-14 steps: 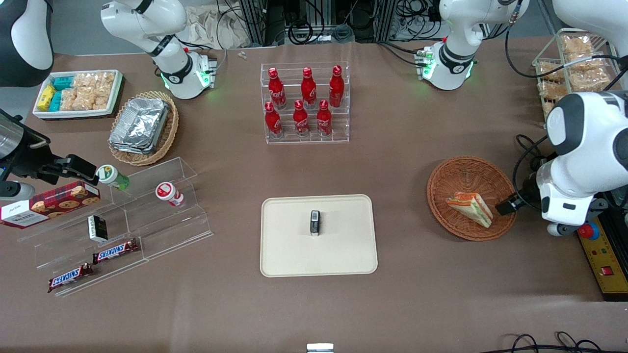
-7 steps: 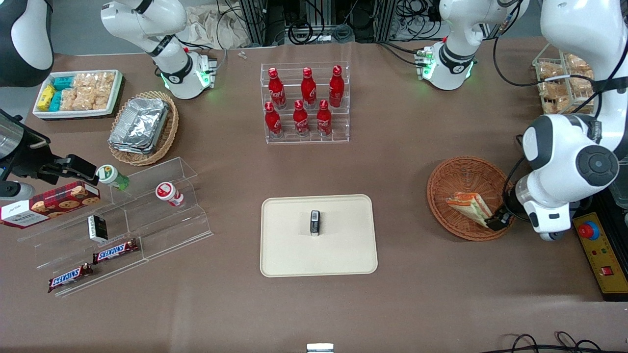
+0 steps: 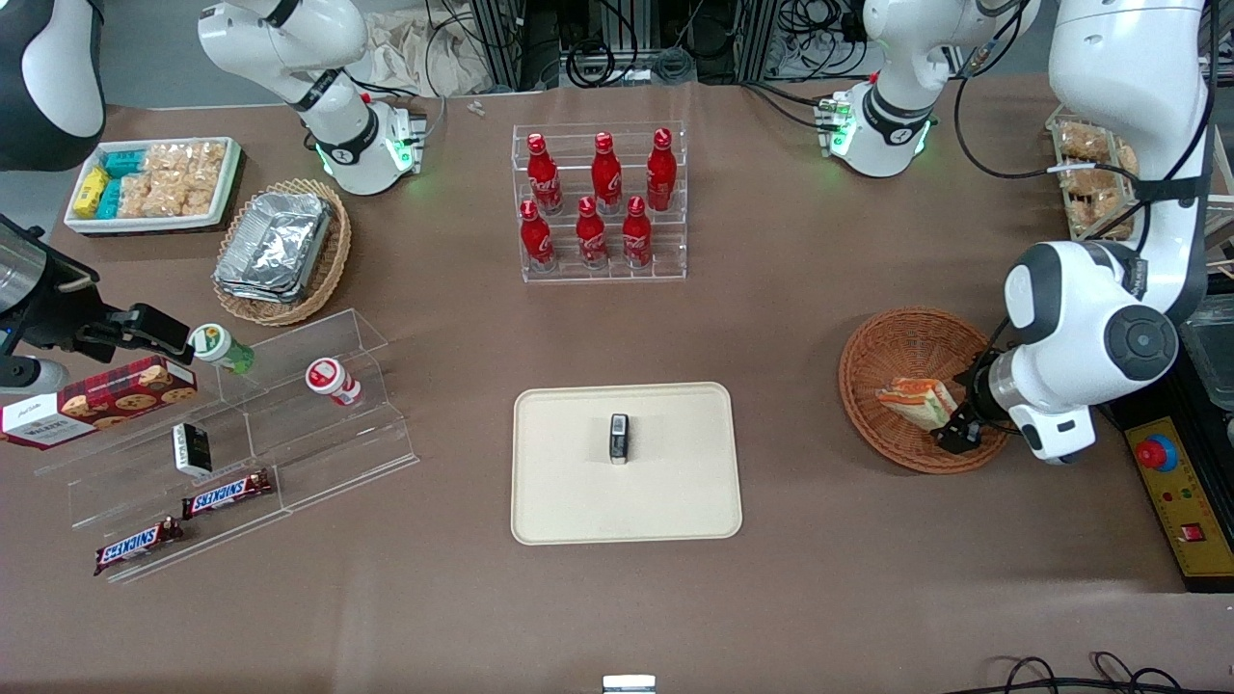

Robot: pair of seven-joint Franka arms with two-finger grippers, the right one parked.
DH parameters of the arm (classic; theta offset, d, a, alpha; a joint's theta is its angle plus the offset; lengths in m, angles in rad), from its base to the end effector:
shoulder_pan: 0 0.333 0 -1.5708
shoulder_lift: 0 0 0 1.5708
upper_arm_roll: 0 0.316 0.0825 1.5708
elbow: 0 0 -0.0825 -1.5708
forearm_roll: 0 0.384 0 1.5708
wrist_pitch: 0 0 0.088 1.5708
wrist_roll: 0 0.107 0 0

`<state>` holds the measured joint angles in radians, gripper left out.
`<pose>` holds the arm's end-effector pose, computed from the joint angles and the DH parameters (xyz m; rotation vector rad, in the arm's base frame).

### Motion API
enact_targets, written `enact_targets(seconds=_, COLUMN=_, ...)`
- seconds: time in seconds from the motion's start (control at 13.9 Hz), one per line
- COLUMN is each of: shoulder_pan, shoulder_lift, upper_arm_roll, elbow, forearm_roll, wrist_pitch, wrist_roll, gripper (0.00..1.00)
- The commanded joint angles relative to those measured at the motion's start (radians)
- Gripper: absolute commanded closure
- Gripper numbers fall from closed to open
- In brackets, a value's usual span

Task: Place sandwich from basket to tray
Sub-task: 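Lower the open left gripper around the sandwich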

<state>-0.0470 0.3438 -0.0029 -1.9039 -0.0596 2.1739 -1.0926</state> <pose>0.6142 -0.0329 0.3133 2.6922 1.6110 -0.1388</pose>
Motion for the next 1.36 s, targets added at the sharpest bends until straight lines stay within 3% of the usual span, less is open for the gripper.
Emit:
enact_targets(seconds=0.0, shoulder_pan=0.001, shoulder_lift=-0.012, upper_arm_roll=-0.002, elbow=-0.064, forearm_roll=-0.011, wrist_pitch=0.067, wrist_roll=-0.016, gripper=0.00)
enact_targets(seconds=0.93, shoulder_pan=0.006, shoulder_lift=0.003, upper_arm_roll=-0.002, elbow=-0.121, forearm_roll=-0.003, wrist_pitch=0.109, wrist_roll=0.034, gripper=0.00)
enact_targets(seconds=1.29, shoulder_pan=-0.001, shoulder_lift=0.001, upper_arm_roll=-0.002, elbow=-0.236, forearm_roll=-0.002, wrist_pitch=0.295, wrist_roll=0.036, gripper=0.00)
